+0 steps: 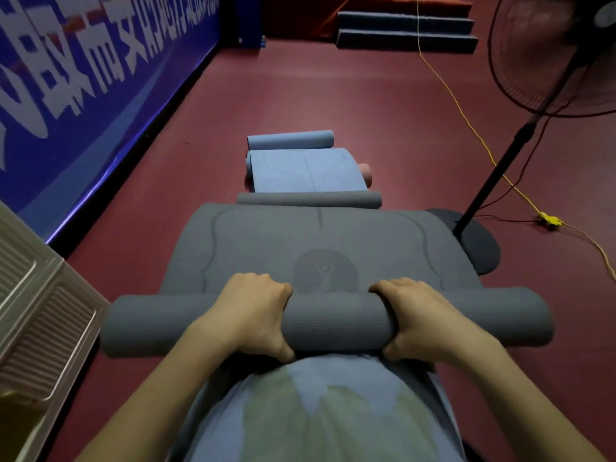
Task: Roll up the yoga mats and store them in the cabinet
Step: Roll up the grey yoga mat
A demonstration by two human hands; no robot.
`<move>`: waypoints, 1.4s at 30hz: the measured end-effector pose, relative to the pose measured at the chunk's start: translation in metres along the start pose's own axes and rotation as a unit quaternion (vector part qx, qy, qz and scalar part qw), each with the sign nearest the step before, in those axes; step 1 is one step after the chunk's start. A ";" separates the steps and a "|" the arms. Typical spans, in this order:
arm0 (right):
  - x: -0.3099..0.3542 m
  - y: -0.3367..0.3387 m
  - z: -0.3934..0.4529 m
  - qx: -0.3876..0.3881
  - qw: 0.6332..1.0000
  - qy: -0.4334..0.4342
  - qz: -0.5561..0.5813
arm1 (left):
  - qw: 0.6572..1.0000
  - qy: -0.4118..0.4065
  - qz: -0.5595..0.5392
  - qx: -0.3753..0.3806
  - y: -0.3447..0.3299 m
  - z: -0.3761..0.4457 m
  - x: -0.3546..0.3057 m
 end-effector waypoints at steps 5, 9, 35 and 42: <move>-0.004 0.003 0.007 -0.008 1.000 -0.012 0.024 | 1.000 -0.007 -0.026 -0.004 0.004 0.014 0.008; -0.011 0.001 0.023 0.016 1.000 -0.014 0.015 | 0.995 -0.029 -0.085 0.030 0.004 0.032 0.017; -0.038 -0.003 0.062 -0.005 0.988 0.010 0.152 | 0.986 -0.033 -0.044 -0.155 -0.008 0.016 -0.006; -0.042 -0.002 0.062 -0.048 0.978 0.036 0.199 | 0.995 -0.013 -0.005 -0.100 -0.018 0.035 -0.007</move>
Point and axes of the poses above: each hand's wrist, its own z-axis towards the middle knuckle, its own y-axis out of the back of the hand, x = y × z, the point moved 6 cm from there along z, towards the middle knuckle, and after that the axes turned 3 degrees about z, right-handed, at the moved point
